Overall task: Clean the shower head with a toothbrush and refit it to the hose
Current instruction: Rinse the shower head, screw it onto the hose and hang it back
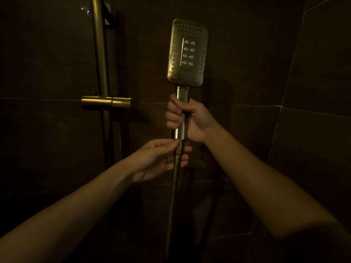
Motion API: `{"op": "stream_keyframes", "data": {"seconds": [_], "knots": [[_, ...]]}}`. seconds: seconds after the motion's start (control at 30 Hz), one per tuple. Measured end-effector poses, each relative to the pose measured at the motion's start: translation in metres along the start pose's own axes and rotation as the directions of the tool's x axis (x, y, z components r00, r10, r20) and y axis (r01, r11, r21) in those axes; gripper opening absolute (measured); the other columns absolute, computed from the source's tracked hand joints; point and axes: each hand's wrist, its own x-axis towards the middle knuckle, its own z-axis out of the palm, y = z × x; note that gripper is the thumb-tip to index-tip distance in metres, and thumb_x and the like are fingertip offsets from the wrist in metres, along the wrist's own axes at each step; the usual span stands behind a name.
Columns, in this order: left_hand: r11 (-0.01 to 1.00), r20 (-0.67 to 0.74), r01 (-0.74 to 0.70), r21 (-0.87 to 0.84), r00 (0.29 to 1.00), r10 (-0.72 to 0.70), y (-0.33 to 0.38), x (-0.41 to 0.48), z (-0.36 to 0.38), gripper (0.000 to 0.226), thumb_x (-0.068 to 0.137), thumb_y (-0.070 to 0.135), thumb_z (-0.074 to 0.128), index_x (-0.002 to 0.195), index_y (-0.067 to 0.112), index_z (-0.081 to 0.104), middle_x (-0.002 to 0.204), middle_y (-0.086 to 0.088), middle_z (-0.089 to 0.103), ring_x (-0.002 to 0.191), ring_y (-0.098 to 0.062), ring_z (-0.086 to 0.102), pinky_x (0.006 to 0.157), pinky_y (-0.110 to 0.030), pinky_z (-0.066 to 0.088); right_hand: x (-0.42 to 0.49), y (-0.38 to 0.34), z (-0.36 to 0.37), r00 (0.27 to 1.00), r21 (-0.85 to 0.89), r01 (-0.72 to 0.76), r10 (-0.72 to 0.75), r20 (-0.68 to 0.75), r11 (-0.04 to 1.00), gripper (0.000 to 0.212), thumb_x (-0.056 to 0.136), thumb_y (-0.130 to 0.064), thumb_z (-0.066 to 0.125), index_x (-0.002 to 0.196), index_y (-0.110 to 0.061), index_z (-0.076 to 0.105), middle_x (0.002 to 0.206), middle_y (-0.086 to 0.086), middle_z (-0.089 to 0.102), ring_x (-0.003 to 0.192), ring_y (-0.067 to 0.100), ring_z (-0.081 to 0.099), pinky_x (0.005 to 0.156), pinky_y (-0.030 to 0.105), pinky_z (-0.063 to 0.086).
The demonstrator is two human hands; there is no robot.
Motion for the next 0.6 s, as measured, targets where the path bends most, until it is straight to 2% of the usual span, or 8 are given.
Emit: {"op": "stream_keyframes", "data": {"seconds": [0.1,0.23,0.3,0.4,0.6], "knots": [[0.993,0.163,0.105,-0.049,0.982,-0.096,-0.003,0.000,-0.005,0.036,0.089,0.017,0.061,0.121,0.001,0.066,0.117,-0.015,0.070,0.088,-0.017,0.071,0.081,-0.032,0.059,-0.001,0.009,0.002,0.997,0.055,-0.020,0.016,0.080,0.998,0.006,0.093,-0.016,0.047,0.089,-0.015,0.044,0.062,-0.004,0.040,0.050,0.008,0.032,0.053,0.024,0.032],[0.976,0.316,0.168,-0.139,0.941,-0.117,-0.006,-0.003,-0.011,0.041,0.085,0.017,0.071,0.121,-0.001,0.065,0.114,-0.016,0.071,0.087,-0.017,0.070,0.084,-0.035,0.058,0.000,0.016,0.005,0.986,0.139,-0.072,0.050,0.159,0.988,0.013,0.095,-0.026,0.045,0.091,-0.014,0.045,0.060,-0.004,0.034,0.050,0.009,0.023,0.049,0.023,0.031],[0.986,0.262,0.109,-0.124,0.962,-0.073,-0.011,-0.001,-0.011,0.038,0.080,0.020,0.078,0.112,0.002,0.070,0.102,-0.012,0.072,0.078,-0.014,0.068,0.078,-0.034,0.058,0.001,0.016,0.005,0.989,0.131,-0.056,0.037,0.144,0.990,0.015,0.095,-0.028,0.044,0.089,-0.015,0.043,0.060,-0.003,0.027,0.048,0.008,0.022,0.047,0.023,0.030],[1.000,0.105,-0.024,-0.004,0.994,0.024,-0.016,0.002,-0.007,0.028,0.081,0.025,0.071,0.101,0.005,0.072,0.089,-0.009,0.070,0.069,-0.012,0.064,0.069,-0.031,0.058,0.003,0.015,0.003,1.000,0.102,-0.014,0.014,-0.003,0.995,0.017,0.097,-0.026,0.044,0.084,-0.015,0.045,0.054,-0.005,0.034,0.041,0.006,0.028,0.041,0.021,0.029],[0.973,-0.121,-0.100,0.210,0.984,0.127,-0.016,0.002,-0.004,0.022,0.085,0.021,0.063,0.097,0.003,0.068,0.084,-0.012,0.069,0.068,-0.014,0.064,0.066,-0.030,0.057,0.005,0.019,0.007,0.961,-0.050,0.082,-0.092,-0.262,0.995,0.019,0.101,-0.019,0.050,0.084,-0.017,0.042,0.058,-0.003,0.036,0.041,0.007,0.033,0.040,0.021,0.030]]}}
